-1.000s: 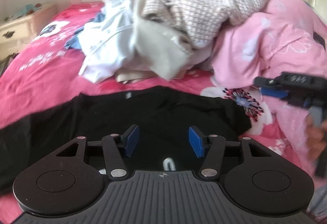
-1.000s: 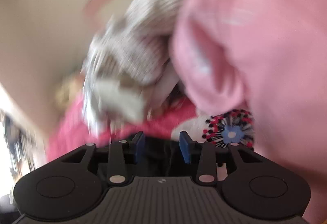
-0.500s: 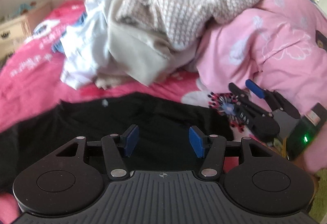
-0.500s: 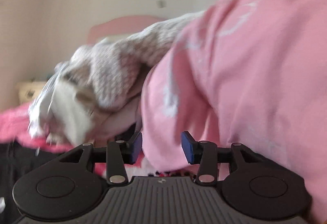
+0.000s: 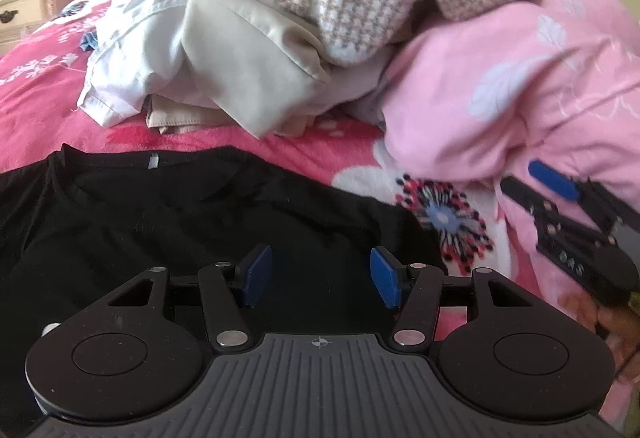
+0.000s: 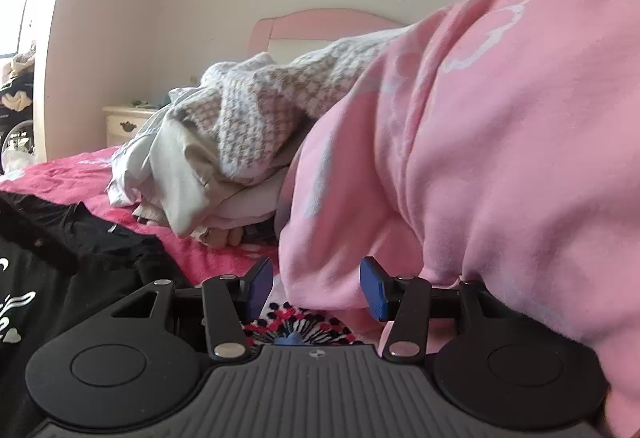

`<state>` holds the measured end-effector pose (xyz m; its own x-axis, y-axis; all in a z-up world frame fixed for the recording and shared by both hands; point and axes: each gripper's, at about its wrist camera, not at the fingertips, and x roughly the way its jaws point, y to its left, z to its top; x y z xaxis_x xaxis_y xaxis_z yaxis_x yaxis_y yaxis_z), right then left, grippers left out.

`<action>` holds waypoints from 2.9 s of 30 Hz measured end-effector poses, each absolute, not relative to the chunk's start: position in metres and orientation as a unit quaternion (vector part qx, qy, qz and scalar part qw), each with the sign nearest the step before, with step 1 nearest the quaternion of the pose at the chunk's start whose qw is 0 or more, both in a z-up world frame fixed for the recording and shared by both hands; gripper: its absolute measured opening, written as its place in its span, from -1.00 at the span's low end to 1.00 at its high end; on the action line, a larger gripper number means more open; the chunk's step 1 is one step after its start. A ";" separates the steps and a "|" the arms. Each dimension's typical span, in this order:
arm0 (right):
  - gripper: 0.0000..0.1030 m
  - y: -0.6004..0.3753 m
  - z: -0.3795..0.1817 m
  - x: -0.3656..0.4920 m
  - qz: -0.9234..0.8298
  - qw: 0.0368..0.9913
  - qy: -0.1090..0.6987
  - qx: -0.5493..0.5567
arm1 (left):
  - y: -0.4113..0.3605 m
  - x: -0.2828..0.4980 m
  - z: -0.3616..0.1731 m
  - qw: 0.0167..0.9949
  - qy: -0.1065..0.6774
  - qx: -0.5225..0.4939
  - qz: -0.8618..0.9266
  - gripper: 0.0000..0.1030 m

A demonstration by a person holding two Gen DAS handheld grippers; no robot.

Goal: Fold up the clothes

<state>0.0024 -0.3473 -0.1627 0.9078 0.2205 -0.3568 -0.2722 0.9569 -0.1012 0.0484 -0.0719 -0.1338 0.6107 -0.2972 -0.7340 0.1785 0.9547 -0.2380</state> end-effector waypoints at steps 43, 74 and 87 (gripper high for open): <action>-0.97 -0.309 -0.186 0.007 0.251 0.901 0.355 -0.019 | -0.097 -0.015 -0.164 0.876 0.419 -0.087 -0.221 -0.19; -0.19 -0.318 -0.140 0.083 0.273 0.866 0.358 0.216 | -0.070 0.060 -0.178 0.890 0.373 -0.226 -0.131 -0.85; -0.03 -0.297 -0.187 0.071 0.263 0.858 0.424 0.121 | -0.017 0.066 -0.208 0.841 0.382 -0.374 -0.083 -0.86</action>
